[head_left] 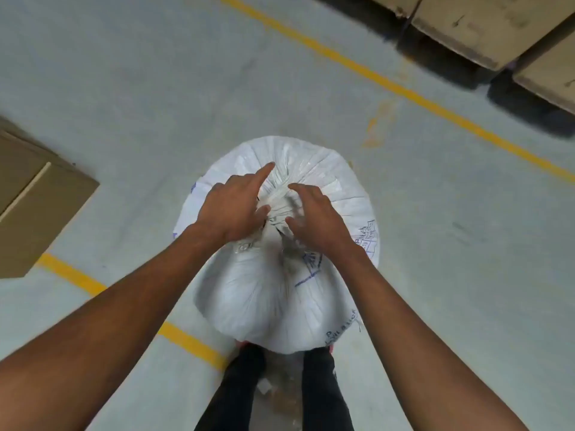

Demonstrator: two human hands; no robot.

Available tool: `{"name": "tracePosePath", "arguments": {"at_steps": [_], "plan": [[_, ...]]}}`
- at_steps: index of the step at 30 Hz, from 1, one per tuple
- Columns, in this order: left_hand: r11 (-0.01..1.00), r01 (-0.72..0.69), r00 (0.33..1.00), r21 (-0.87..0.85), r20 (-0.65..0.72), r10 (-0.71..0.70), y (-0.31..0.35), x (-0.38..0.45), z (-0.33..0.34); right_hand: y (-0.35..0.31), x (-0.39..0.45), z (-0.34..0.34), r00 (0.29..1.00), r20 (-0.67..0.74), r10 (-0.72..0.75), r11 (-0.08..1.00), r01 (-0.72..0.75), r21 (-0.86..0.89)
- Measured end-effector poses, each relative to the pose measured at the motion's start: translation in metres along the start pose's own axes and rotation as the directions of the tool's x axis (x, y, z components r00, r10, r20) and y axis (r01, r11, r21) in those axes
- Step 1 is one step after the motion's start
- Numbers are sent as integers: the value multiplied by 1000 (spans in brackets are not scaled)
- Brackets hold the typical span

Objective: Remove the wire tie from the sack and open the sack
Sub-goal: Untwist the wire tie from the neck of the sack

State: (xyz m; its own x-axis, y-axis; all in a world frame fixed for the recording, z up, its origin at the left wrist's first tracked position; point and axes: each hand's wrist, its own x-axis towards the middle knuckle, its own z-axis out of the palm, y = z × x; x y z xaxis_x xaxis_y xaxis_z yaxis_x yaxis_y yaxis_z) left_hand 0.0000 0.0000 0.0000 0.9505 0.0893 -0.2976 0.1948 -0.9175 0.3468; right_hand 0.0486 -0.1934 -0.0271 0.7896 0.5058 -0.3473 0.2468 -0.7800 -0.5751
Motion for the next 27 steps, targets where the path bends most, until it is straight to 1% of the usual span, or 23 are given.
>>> {"name": "tracePosePath", "arguments": {"at_steps": [1, 3, 4, 8, 10, 13, 17, 20, 22, 25, 27], "plan": [[1000, -24, 1000, 8, 8, 24, -2, 1, 6, 5, 0, 8, 1000, -5, -18, 1000, 18, -13], [1000, -6, 1000, -7, 14, 6, -9, 0, 17, 14, 0, 20, 999, 2, -44, 996, 44, -81], [1000, 21, 998, -13, 52, -20, -11, -4, 21, 14, -4, 25, 999, 29, -39, 995, 42, -96], [1000, 1, 999, -18, 39, 0, -22, -8, 34, 15, -3, 41, 998, -24, -56, 993, 54, -102], [1000, 26, 999, -18, 45, -25, -30, -9, 40, 13, -1, 49, 997, -42, -59, 993, 54, -106], [998, 54, 999, -21, 0, -54, -38, -9, 47, 8, 5, 58, 996, -57, -74, 995, 70, -68], [996, 65, 996, -67, -56, -69, -39, -13, 50, 1, 11, 62, 994, -68, -80, 995, 76, -67], [988, 97, 989, -121, -96, -109, -36, -17, 53, -6, 16, 64, 997, -60, -48, 997, 44, -57], [979, 101, 984, -177, -127, -125, -37, -21, 56, -9, 20, 67, 997, -80, -12, 999, 9, -34], [977, 39, 978, -212, -193, -81, -37, -29, 62, -13, 25, 73, 991, -114, 66, 998, -64, 25], [962, 14, 971, -271, -227, -79, -34, -35, 67, -14, 29, 77, 985, -127, 119, 991, -110, 77]]}}
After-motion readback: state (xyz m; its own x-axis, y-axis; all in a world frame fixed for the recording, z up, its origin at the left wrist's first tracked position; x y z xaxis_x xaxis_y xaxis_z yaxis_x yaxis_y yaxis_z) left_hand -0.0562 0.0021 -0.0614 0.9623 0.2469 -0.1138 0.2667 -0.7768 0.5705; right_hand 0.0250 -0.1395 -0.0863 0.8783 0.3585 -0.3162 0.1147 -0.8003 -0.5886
